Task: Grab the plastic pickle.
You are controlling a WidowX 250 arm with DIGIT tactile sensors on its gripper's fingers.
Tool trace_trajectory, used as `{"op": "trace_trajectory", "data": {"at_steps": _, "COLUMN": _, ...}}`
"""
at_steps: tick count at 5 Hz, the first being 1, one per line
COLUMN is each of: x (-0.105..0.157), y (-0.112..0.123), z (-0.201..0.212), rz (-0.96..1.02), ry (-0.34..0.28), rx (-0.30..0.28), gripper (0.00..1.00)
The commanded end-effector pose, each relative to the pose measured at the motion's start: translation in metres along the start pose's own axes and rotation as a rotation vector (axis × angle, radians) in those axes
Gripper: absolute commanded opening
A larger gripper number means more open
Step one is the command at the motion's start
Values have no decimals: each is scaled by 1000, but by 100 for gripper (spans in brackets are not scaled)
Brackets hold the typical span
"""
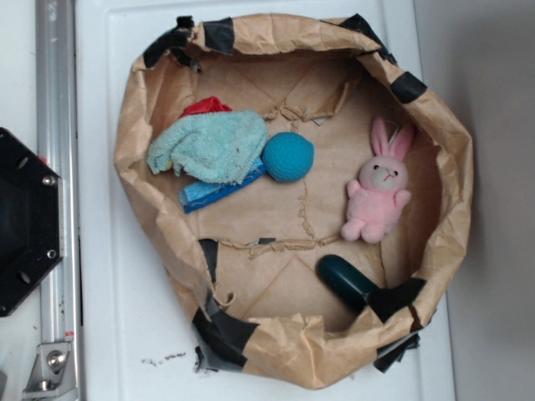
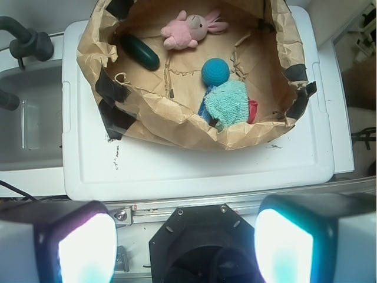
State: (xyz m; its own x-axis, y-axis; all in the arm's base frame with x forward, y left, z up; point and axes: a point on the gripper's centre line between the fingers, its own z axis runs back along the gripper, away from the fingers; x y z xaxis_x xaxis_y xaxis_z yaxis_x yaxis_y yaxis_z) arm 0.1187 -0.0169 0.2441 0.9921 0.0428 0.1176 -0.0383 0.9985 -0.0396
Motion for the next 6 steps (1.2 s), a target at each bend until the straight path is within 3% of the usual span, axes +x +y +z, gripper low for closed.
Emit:
{"op": "trace_trajectory", "data": {"at_steps": 1, "x": 0, "y": 0, "z": 0, "rz": 0, "ry": 0, "rx": 0, "gripper": 100}}
{"op": "trace_trajectory", "data": {"at_steps": 2, "x": 49, "y": 12, "z": -18, "rz": -108, "ry": -135, "rx": -40, "gripper": 100}}
{"op": "trace_trajectory", "data": {"at_steps": 3, "x": 93, "y": 12, "z": -38, "rz": -211, "ry": -215, "rx": -75, "gripper": 100}}
{"op": "trace_trajectory", "data": {"at_steps": 5, "x": 146, "y": 22, "z": -102, "rz": -494, "ry": -249, "rx": -69, "gripper": 100}}
{"op": "trace_trajectory", "data": {"at_steps": 6, "x": 147, "y": 7, "z": -119, "rz": -778, "ry": -245, "rx": 44, "gripper": 100}}
